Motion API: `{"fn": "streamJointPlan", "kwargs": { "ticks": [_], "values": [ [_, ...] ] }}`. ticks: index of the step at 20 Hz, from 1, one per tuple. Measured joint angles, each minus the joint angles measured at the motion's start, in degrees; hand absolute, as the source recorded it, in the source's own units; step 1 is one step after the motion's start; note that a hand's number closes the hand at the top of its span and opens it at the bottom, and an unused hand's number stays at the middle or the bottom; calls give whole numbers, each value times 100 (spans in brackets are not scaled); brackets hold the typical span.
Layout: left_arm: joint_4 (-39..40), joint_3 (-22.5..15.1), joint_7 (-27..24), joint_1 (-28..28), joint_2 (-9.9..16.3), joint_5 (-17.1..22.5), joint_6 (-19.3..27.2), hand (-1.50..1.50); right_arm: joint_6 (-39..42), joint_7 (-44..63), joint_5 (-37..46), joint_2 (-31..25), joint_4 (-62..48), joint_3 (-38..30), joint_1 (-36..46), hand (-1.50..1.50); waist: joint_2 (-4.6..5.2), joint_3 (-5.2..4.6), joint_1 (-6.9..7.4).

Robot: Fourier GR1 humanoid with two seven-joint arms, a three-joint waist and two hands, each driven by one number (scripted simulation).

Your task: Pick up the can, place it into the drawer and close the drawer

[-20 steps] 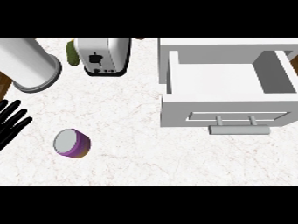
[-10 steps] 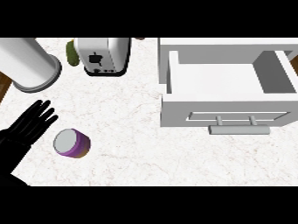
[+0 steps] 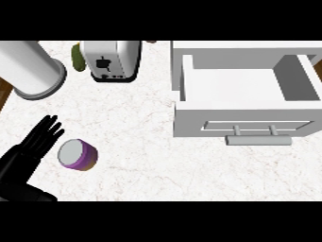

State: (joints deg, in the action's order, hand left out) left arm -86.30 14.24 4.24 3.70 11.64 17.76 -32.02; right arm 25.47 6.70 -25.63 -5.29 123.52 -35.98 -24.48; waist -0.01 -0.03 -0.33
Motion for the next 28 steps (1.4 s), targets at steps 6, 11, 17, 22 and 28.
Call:
{"fn": "streamJointPlan", "kwargs": {
  "ticks": [6,11,17,22,28],
  "values": [
    [1200,143,-843,-411,98,-552,32,-150,200,-75,82,101,-122,-109,57,-150,3,-1,-10],
    [2171,203,-1588,-563,261,-910,-107,-150,189,174,-55,88,72,-216,131,-150,4,-1,-9],
    [3335,150,-2390,-931,391,-1334,-168,-150,377,184,-172,125,-25,-443,136,-150,4,-1,-17],
    [4218,110,-2841,-1290,400,-1554,-109,-150,436,418,-372,106,141,-590,148,-150,4,-2,-22],
    [5037,50,-3249,-1599,413,-1692,-148,-150,410,603,-348,234,303,-585,240,-150,5,-2,-21]
  ]
}}
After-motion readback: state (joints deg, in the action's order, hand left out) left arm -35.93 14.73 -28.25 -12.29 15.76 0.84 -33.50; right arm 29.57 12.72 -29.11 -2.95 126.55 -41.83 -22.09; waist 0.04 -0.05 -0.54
